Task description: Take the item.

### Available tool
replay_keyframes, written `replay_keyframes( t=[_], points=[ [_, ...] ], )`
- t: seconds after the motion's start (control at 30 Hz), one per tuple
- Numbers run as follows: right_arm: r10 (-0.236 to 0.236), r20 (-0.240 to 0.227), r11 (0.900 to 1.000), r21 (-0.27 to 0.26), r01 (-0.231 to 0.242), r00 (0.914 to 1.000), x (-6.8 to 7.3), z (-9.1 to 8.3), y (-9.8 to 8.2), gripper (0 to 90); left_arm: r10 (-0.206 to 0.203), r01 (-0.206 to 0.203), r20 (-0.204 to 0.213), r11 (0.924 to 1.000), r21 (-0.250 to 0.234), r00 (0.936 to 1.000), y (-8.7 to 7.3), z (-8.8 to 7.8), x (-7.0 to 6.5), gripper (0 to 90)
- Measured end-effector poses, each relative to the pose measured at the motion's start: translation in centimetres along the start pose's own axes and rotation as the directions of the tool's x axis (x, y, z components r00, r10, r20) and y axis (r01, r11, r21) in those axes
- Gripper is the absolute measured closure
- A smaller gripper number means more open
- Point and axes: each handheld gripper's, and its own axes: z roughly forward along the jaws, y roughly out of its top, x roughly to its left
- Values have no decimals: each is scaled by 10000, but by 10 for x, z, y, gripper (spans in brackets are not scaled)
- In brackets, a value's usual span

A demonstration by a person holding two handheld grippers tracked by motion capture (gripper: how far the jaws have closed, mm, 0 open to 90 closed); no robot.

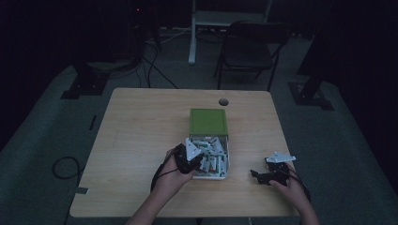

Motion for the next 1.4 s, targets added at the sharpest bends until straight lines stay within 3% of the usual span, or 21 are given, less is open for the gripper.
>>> replay_keyframes(
  t=[0.2,0.23,0.37,0.43,0.87,1.17,1.2,1.27,1.3,1.4],
  points=[
    [3,-1,10000,0,-3,10000,0,0,0,119,-160,160,-10,9998,-91,9999,1,-1,2,818],
    [-1,-2,10000,-3,1,10000,0,0,0,119,-379,383,143,9989,-270,9992,1,-2,1,844],
    [1,-4,10000,-2,-1,10000,0,0,0,120,-212,219,218,9991,-351,9995,2,-3,-1,880],
    [-3,-2,10000,-2,3,10000,0,0,0,119,-218,239,467,9987,-449,9987,6,-7,-3,898],
    [-10,0,10000,1,10,10000,0,0,0,119,-276,380,895,9925,-1160,9956,21,-27,-4,900],
    [-11,-4,10000,10,11,10000,0,0,0,119,-440,599,914,9820,-1790,9948,30,-44,4,900],
    [-11,-4,10000,11,11,10000,0,0,0,119,-546,726,954,9776,-1975,9939,31,-46,5,900],
    [-11,-4,10000,10,11,10000,0,0,0,119,-551,736,975,9775,-1977,9937,32,-49,6,900],
    [9,-7,10000,4,-9,10000,0,0,0,119,-581,760,877,9732,-2171,9944,34,-54,8,900],
    [1,-6,10000,0,-1,10000,0,0,0,119,-606,771,789,9711,-2259,9950,37,-62,13,900]
  ],
)
